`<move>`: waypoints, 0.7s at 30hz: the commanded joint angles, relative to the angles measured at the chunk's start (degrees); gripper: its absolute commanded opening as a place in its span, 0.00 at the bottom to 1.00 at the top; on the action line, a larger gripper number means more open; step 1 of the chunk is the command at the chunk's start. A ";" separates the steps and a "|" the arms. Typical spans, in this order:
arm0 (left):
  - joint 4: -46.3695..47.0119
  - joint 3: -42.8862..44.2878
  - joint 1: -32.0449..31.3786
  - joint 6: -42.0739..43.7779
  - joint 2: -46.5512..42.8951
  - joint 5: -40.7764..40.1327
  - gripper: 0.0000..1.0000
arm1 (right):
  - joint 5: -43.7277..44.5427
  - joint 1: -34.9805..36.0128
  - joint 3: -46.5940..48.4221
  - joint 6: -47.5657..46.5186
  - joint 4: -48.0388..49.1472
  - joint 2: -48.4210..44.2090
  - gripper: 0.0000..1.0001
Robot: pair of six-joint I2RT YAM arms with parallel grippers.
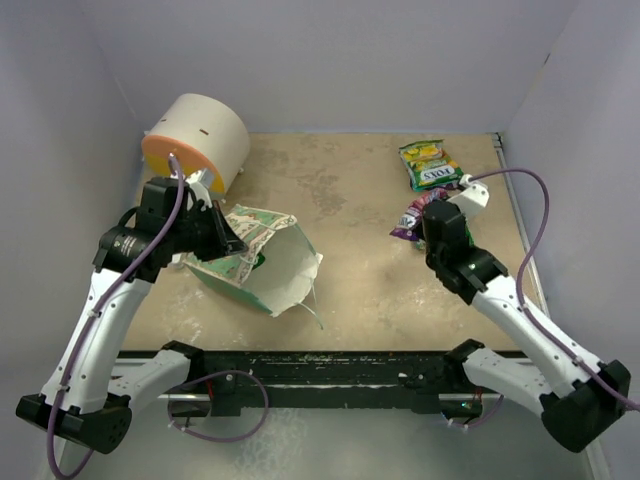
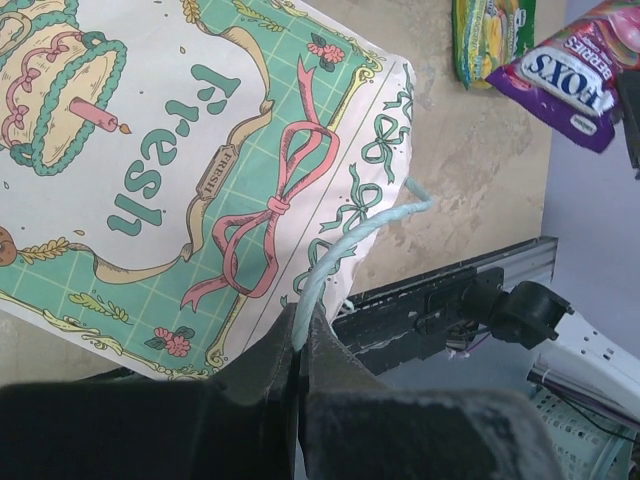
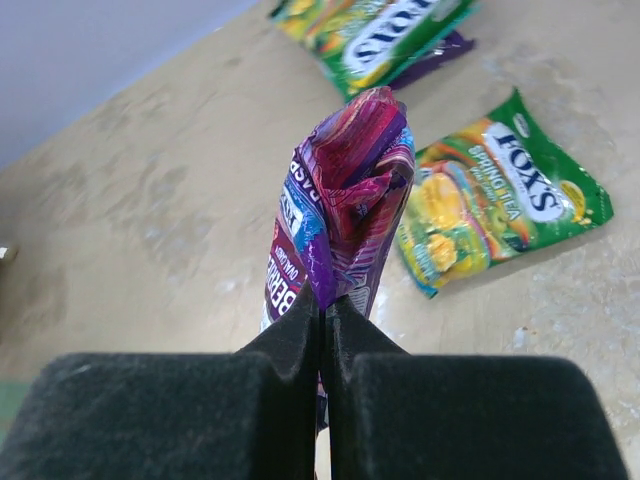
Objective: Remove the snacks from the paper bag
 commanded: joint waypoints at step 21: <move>-1.30 6.41 0.05 2.17 2.37 0.83 0.00 | -1.25 -28.31 -11.02 36.82 27.86 23.31 0.00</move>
